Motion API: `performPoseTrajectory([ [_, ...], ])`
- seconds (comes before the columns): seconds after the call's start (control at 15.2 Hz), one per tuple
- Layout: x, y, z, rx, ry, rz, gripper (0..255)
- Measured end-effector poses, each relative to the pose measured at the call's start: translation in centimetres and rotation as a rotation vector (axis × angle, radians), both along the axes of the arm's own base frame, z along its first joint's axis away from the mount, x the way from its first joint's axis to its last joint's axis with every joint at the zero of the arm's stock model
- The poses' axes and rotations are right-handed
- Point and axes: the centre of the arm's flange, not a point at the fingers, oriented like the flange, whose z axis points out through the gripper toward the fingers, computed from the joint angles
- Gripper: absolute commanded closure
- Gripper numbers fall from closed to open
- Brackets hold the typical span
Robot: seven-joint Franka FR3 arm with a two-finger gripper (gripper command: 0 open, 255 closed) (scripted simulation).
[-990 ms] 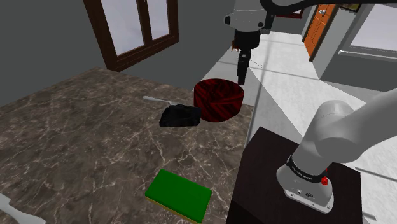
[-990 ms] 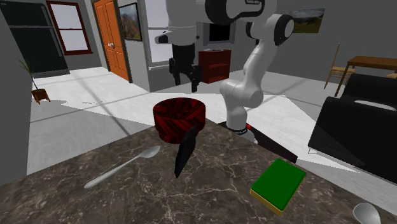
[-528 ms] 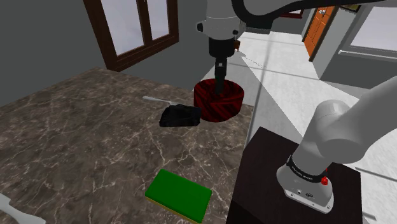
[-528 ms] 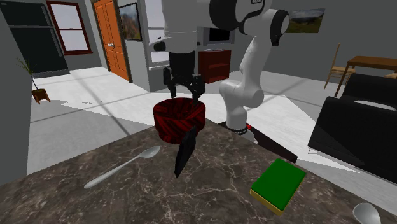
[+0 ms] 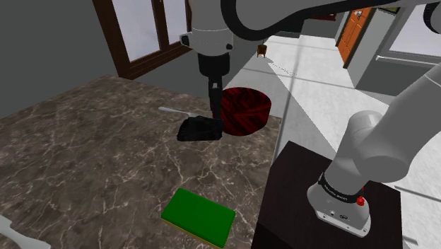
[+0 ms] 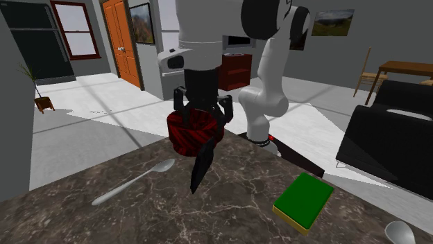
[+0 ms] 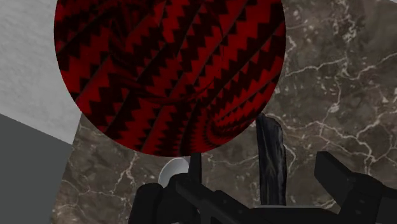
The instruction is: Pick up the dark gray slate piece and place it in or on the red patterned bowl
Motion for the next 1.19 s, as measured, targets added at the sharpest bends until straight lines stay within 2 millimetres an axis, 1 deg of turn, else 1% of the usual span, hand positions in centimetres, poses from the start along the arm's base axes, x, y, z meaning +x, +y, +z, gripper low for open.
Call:
performPoseTrajectory([
  [0.13,0.9,2.3,-0.2,0.006,-0.003,0.047,0],
  [0.2,1.1,3.4,-0.5,0.008,-0.004,0.066,0],
  [0.33,1.1,4.2,-1.3,0.010,-0.004,0.080,0],
  [0.79,1.1,4.2,-4.4,0.011,-0.004,0.085,0],
  [1.12,1.1,4.2,-4.6,0.012,-0.005,0.085,0],
  [1.19,1.1,4.2,-4.6,0.012,-0.005,0.085,255],
])
